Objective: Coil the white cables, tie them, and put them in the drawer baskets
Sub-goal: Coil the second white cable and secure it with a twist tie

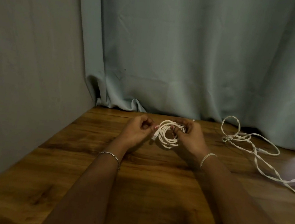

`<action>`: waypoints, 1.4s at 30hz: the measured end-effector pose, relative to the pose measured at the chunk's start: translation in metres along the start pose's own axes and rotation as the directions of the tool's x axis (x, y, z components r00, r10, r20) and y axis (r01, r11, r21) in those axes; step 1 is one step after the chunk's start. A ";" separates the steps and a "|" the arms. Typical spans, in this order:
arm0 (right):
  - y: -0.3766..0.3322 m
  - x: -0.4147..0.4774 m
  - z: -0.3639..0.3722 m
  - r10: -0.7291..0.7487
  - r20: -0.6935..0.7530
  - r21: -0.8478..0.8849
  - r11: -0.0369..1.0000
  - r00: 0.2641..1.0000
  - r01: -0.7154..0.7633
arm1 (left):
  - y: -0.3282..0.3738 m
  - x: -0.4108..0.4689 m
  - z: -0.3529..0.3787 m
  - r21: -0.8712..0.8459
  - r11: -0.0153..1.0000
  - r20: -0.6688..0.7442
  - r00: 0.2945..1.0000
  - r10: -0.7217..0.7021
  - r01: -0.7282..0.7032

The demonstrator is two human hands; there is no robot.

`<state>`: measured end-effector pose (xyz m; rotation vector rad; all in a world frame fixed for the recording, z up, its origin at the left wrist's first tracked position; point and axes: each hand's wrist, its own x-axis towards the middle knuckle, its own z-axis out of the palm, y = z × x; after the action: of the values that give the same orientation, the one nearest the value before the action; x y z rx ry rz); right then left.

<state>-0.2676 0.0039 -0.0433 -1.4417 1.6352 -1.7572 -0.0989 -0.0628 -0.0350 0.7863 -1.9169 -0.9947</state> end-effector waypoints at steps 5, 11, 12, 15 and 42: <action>-0.002 0.002 -0.003 -0.080 -0.080 -0.170 0.983 0.994 0.066 | 0.006 -0.002 0.005 0.029 0.999 0.026 1.000 0.014 -0.015; -0.007 -0.003 -0.001 -0.129 -0.042 -0.322 0.940 0.991 0.109 | 0.006 -0.002 0.006 0.225 0.973 -0.064 0.995 0.071 -0.055; -0.008 -0.004 0.000 -0.134 -0.034 -0.327 0.938 0.990 0.115 | 0.007 -0.003 0.004 0.301 0.951 -0.098 0.990 0.099 -0.065; -0.013 -0.007 0.002 -0.119 0.002 -0.304 0.946 0.993 0.114 | 0.007 -0.002 -0.001 0.515 0.852 -0.218 0.946 0.239 -0.096; -0.012 -0.012 0.021 -0.286 -0.097 -0.279 0.927 0.953 0.250 | 0.002 0.000 0.014 -0.665 0.656 0.191 0.930 -0.314 0.358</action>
<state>-0.2406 0.0051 -0.0412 -1.7755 1.8766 -1.8735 -0.1112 -0.0565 -0.0381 0.6622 -1.2684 -1.8446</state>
